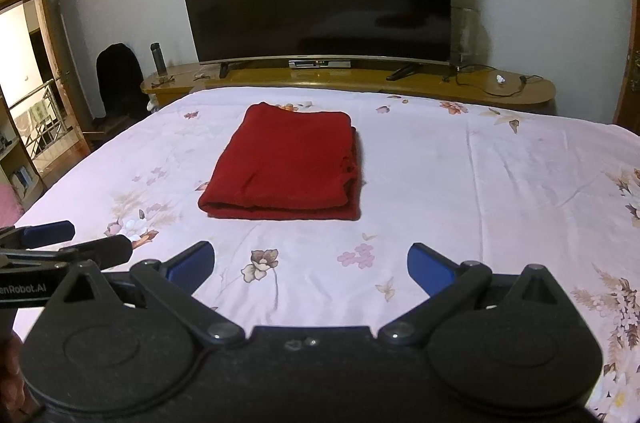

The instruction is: Fold small clothes

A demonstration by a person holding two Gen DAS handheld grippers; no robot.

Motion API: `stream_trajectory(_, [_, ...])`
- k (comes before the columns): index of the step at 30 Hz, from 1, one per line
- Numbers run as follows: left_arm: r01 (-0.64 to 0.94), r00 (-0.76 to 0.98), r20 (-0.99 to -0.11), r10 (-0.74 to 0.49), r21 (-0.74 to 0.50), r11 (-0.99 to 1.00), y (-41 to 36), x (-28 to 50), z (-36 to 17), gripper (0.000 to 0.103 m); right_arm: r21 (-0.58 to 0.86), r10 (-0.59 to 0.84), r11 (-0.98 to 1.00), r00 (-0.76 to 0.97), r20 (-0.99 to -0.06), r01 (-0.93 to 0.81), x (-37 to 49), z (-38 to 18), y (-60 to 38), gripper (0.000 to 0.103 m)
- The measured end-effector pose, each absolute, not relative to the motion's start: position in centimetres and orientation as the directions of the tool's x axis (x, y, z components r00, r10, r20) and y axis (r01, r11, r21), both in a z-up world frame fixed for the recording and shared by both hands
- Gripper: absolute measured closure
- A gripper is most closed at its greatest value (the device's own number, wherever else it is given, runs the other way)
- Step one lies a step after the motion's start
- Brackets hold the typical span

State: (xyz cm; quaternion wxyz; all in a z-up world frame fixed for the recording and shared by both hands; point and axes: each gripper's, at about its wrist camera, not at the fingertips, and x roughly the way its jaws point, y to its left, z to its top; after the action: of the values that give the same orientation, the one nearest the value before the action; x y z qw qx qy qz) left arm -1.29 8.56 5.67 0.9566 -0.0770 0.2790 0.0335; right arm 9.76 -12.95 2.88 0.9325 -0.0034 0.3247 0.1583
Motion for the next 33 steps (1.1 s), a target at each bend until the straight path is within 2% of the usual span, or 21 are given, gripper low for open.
stream_trajectory(33, [-0.071,0.848,-0.53,0.002,-0.11,0.991,8.27,-1.47,6.01,0.0,0.086,0.28,0.955,0.757,-0.591,-0.285,9.48,2.95,-13.32,0.001])
